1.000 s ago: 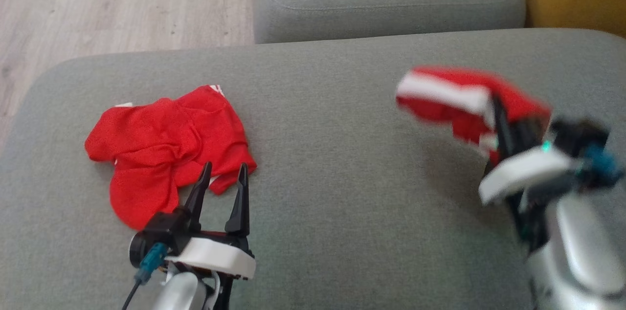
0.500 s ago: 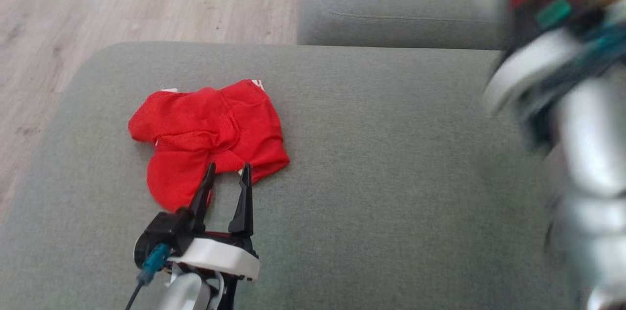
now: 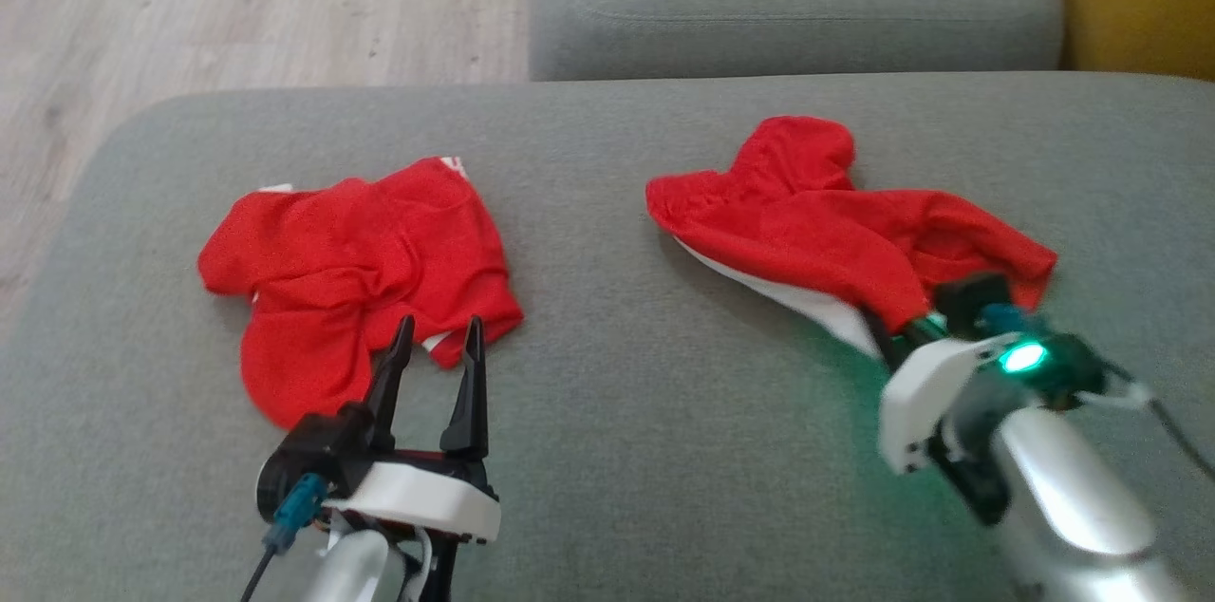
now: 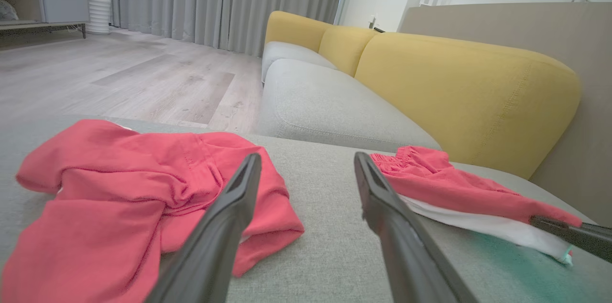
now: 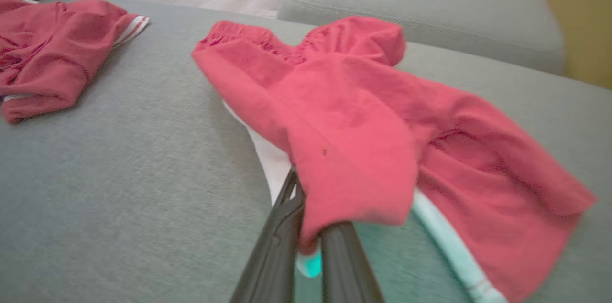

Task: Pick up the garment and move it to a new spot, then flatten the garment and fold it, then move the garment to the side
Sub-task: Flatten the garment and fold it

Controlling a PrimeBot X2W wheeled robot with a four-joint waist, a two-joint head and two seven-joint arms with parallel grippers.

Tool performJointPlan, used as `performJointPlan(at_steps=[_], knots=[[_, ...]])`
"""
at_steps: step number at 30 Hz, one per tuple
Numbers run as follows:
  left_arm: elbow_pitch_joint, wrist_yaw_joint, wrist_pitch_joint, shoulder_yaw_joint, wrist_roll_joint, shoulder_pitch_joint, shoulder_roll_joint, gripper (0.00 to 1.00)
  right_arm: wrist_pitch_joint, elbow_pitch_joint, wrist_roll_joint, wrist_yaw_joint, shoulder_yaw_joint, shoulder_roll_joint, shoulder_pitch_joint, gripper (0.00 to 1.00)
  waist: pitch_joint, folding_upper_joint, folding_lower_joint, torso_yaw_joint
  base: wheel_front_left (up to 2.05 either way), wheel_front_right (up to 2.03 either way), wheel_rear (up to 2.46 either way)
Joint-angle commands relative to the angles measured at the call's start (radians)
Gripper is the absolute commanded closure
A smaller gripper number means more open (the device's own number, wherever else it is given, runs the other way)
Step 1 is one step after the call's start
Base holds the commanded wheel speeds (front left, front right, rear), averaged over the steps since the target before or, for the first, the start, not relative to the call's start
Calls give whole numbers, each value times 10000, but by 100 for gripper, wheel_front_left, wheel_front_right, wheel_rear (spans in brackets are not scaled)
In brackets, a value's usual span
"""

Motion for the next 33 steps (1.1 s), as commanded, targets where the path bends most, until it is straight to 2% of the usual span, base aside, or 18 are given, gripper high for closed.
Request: performJointPlan(at_steps=[1, 9, 16, 20, 21, 22, 26, 28, 33], knots=[[-346, 31, -93, 367, 65, -384, 84, 0, 78, -460, -88, -7, -109, -223, -80, 100, -58, 0, 0, -154, 0, 0, 0], [-427, 84, -93, 403, 20, -276, 35, 0, 1966, -2306, -1614, -7, -2258, -876, 1256, 100, -233, 0, 0, -642, 0, 0, 0], [-506, 66, -93, 392, -3, -279, -19, 0, 3507, -4244, -2899, -7, -3395, -625, 2462, 100, -195, 0, 0, -906, 0, 0, 0], [-532, 58, -93, 409, 1, -320, -39, 0, 3445, -4950, -3947, -7, -3959, -317, 2648, 100, -100, 0, 0, -1045, 0, 0, 0], [-525, 48, -93, 405, 11, -335, -42, 0, 3312, -5067, -4293, -7, -4019, -278, 2662, 53, -77, 0, 0, -1068, 0, 0, 0], [-516, 36, -93, 401, 22, -351, -45, 0, 3168, -5156, -4614, -7, -4096, -202, 2667, 0, -52, 0, 0, -1092, 0, 0, 0], [-510, 10, -93, 417, 58, -417, -55, 0, 2264, -5475, -5399, -7, -4432, 330, 2628, 0, 50, 0, 0, -1172, 0, 0, 0], [-496, -22, -93, 433, 96, -471, -58, 0, 1295, -5703, -5741, -7, -4708, 783, 2593, 0, 146, 0, 0, -1229, 0, 0, 0], [-433, -98, -93, 431, 161, -515, -62, 0, -757, -5912, -5172, -7, -4666, 1303, 2878, 0, 205, 0, 0, -1284, 0, 0, 0]])
